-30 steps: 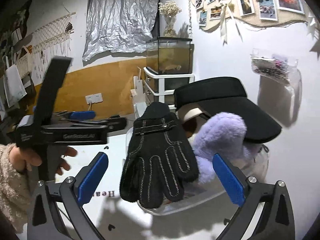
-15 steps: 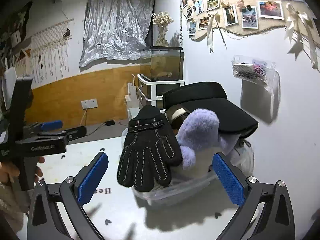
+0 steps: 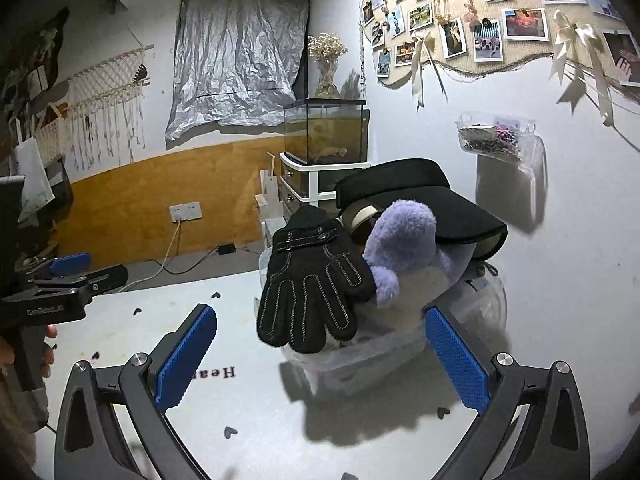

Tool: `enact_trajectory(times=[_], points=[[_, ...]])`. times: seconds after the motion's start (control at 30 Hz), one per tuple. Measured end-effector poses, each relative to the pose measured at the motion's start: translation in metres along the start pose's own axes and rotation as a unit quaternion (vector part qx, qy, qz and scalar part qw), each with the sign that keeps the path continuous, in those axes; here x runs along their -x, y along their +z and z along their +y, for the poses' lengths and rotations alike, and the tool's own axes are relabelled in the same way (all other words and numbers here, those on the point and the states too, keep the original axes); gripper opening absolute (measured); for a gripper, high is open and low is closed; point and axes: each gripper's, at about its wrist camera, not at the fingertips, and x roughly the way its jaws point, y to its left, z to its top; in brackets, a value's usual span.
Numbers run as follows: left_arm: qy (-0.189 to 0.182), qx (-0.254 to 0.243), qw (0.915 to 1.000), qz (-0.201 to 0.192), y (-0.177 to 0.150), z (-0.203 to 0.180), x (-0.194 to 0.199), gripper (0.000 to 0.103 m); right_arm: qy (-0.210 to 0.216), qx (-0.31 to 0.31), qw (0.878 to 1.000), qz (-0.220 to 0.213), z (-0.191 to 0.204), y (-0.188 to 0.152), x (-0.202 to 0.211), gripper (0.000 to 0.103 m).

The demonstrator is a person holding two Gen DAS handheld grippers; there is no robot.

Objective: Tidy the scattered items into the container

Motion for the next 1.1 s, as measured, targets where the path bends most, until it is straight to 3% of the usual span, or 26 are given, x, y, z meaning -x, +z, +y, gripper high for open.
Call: enact_trajectory(times=[0.53, 1.1], points=[[0.001, -0.009, 1.0, -0.003, -0.023, 0.011, 0.026, 0.103, -0.001, 0.003, 1.0, -0.011, 0.026, -0.014, 0.023, 0.103], [-0.013, -0.001, 0.9999, -0.003, -0.02, 0.009, 0.025, 0.103, -0.028, -0.012, 1.0, -0.007, 0.016, -0.017, 0.023, 0.103]])
